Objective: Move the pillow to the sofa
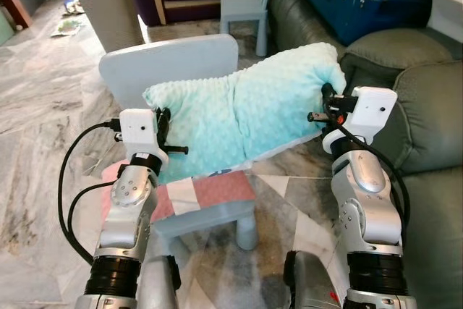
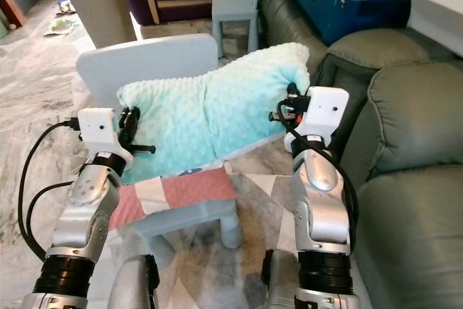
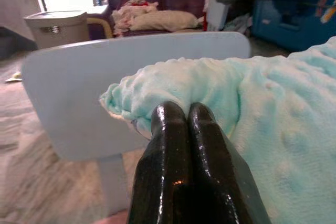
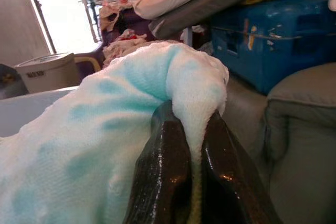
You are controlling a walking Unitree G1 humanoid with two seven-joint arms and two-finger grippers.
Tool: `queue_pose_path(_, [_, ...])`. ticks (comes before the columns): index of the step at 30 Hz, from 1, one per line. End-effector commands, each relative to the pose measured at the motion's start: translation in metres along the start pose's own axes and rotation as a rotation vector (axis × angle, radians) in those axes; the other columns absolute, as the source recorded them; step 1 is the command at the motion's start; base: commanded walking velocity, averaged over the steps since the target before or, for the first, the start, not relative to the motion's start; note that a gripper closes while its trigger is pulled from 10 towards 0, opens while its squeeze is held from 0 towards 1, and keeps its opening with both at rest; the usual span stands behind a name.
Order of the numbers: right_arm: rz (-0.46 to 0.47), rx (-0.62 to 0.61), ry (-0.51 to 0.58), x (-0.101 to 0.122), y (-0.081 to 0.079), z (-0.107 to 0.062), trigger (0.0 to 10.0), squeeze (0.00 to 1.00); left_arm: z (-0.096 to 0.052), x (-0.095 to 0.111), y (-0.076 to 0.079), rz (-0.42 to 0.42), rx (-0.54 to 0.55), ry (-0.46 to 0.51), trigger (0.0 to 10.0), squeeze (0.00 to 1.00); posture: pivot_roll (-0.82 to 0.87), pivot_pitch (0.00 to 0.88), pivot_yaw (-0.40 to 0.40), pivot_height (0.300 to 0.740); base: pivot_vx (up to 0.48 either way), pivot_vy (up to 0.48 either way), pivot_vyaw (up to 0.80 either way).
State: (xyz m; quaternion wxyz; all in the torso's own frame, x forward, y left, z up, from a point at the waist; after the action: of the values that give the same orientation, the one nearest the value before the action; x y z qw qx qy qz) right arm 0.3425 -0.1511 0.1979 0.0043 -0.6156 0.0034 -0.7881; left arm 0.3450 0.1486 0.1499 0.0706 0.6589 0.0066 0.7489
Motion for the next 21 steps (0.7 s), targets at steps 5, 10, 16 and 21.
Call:
queue_pose_path(5, [0.015,0.016,0.058,0.018,-0.007,0.002,0.0,0.00,0.004,0.001,0.002,0.038,0.027,-0.038,10.0,0.00,-0.13,0.000,0.043,0.684,0.000,0.000,0.00])
queue_pose_path(10, [0.023,0.008,0.071,0.023,-0.007,0.003,0.0,0.00,0.003,0.001,0.013,-0.008,-0.109,-0.016,10.0,0.00,-0.13,0.000,0.043,0.719,0.000,0.000,0.00])
queue_pose_path(16, [0.026,0.000,0.080,0.026,-0.006,0.004,0.0,0.00,0.002,-0.003,0.016,-0.019,-0.099,-0.040,10.0,0.00,-0.14,0.000,0.046,0.740,0.000,0.000,0.00])
queue_pose_path(21, [0.030,-0.012,0.091,0.031,-0.004,0.005,0.0,0.00,0.002,-0.004,0.023,-0.028,-0.139,-0.046,10.0,0.00,-0.14,0.000,0.048,0.740,0.000,0.000,0.00])
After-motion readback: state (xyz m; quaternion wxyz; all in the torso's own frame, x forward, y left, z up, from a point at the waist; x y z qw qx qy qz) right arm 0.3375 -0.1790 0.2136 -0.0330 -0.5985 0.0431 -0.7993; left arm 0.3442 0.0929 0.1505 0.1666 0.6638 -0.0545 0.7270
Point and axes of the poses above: a point about 5 cm out from each wrist's last joint towards the gripper, its own z axis pointing out of the wrist towards the gripper, its own x axis along the axis of the wrist's last joint, y = z × x, the point moved 2 cm from there along z, pointing out of the wrist towards the gripper, and after that the axes turned 6 degrees about -z, right-handed, at the moved point
